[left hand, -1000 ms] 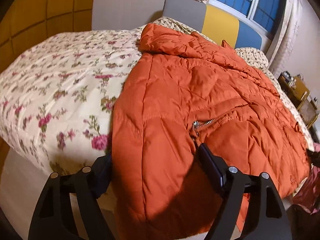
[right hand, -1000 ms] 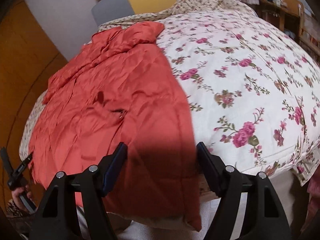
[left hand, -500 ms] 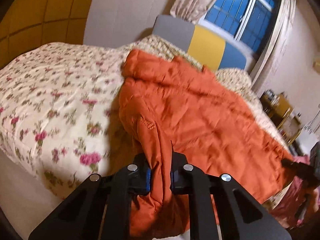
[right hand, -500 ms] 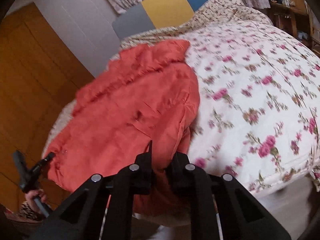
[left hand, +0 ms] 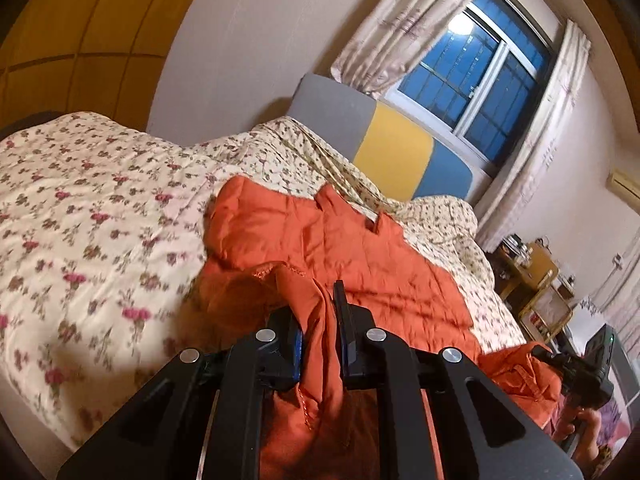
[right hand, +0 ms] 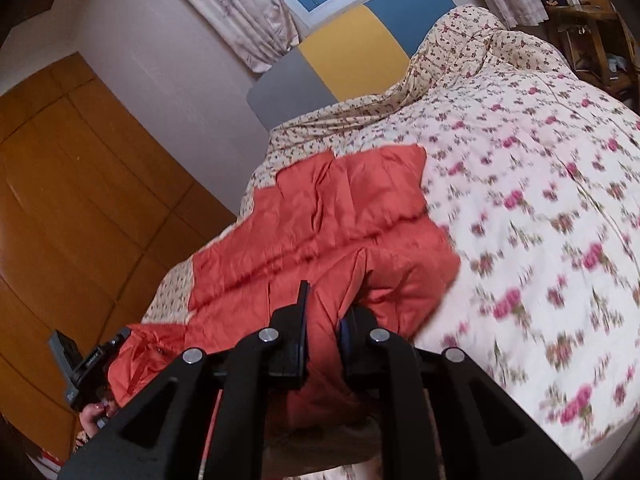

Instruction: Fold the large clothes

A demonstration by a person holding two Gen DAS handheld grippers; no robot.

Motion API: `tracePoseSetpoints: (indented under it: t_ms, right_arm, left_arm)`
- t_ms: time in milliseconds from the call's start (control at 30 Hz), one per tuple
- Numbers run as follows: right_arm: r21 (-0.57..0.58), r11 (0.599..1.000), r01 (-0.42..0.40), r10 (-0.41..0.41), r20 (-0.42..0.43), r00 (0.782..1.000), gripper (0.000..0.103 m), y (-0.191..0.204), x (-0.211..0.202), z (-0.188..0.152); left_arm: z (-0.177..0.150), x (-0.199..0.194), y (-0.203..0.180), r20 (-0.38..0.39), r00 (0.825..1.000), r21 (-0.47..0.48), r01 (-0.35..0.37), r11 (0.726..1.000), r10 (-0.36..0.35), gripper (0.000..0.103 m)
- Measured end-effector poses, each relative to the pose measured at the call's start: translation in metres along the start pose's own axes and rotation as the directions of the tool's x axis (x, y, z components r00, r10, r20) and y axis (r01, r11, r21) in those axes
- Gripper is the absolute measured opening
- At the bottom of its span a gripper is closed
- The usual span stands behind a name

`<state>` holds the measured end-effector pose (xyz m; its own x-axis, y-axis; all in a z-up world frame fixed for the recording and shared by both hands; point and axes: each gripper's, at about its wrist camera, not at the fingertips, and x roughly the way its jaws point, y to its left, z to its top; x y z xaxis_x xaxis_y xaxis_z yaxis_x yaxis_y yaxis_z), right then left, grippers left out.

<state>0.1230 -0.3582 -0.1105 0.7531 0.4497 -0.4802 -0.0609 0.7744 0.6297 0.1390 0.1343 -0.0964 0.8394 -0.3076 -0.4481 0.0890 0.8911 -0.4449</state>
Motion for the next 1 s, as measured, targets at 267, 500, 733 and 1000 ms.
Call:
tracePoseSetpoints:
  t_ms: [267,500,733,1000]
  right_arm:
    - [0.049,0.999,0.005,-0.005,0.007,1.0,0.012,-0.007,0.052,0.053]
    - [0.109,0.992,0.056,-0.054,-0.023,0.998,0.012,-0.023,0.11,0.087]
    - [0.244,0.967,0.074,-0.062,-0.057,0.996,0.016,-0.058,0.164,0.114]
    - [0.301,0.953,0.009,-0.004,-0.019,1.0,0.078,-0.069,0.197,0.128]
  left_arm:
    - [0.04,0.056,0.007,-0.023,1.0,-0.009,-0.02,1.0,0.02,0.013]
    - [0.066,0.119,0.029,-0.074,0.995,-0.053,-0.066,0.996,0.062,0.013]
    - [0.083,0.166,0.057,-0.124,0.987,-0.117,-0.117,0.986,0.103,0.013]
    - [0.09,0.204,0.077,-0.205,0.978,-0.195,-0.08,0.977,0.039,0.047]
